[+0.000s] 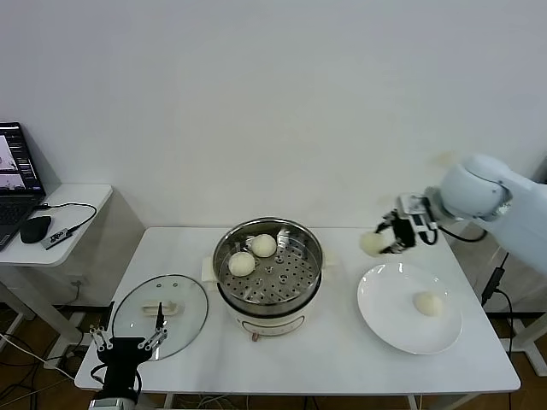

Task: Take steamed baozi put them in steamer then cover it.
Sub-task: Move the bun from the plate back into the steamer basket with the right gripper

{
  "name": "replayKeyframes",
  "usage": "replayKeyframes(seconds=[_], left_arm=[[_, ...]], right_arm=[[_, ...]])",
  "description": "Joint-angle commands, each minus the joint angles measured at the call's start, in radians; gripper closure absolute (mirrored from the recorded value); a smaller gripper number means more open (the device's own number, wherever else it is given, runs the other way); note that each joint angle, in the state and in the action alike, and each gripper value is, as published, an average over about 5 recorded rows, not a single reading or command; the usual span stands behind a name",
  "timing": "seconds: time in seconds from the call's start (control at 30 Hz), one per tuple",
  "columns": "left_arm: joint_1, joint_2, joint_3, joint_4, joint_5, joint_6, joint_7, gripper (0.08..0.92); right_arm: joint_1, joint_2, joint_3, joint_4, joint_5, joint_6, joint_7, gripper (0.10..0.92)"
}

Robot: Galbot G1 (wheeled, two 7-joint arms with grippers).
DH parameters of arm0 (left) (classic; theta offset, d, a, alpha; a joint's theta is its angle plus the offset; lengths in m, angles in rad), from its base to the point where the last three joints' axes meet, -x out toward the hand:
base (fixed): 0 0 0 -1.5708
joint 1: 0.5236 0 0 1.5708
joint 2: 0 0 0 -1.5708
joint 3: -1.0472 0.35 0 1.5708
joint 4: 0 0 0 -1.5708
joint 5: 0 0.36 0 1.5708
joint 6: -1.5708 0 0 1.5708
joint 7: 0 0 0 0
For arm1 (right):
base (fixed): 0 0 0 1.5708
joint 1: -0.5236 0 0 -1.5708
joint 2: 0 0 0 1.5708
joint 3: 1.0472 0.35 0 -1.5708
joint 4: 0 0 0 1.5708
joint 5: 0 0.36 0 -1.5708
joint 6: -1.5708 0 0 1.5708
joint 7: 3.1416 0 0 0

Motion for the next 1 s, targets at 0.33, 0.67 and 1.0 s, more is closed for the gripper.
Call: replayKeyframes(seconds=[0.33, 0.67, 1.0], left_arm=[[-0.006, -0.006, -0.036, 0.009, -0.004, 0.001, 0.002, 0.177], [-0.012, -0.013, -0.051, 0.014, -0.007, 0.0, 0.002, 0.177], [-0.018, -0.016, -0.054, 0.021, -0.01, -0.001, 0.002, 0.177]], right_arm=[[0.11, 0.455, -0.2, -0.054, 0.089, 0.083, 0.123, 0.523], [0.027, 0.545, -0.267, -0.093, -0.066, 0.22, 0.149, 0.525], [0.008, 0.575, -0.3, -0.126, -0.187, 0.299, 0.168, 0.525]])
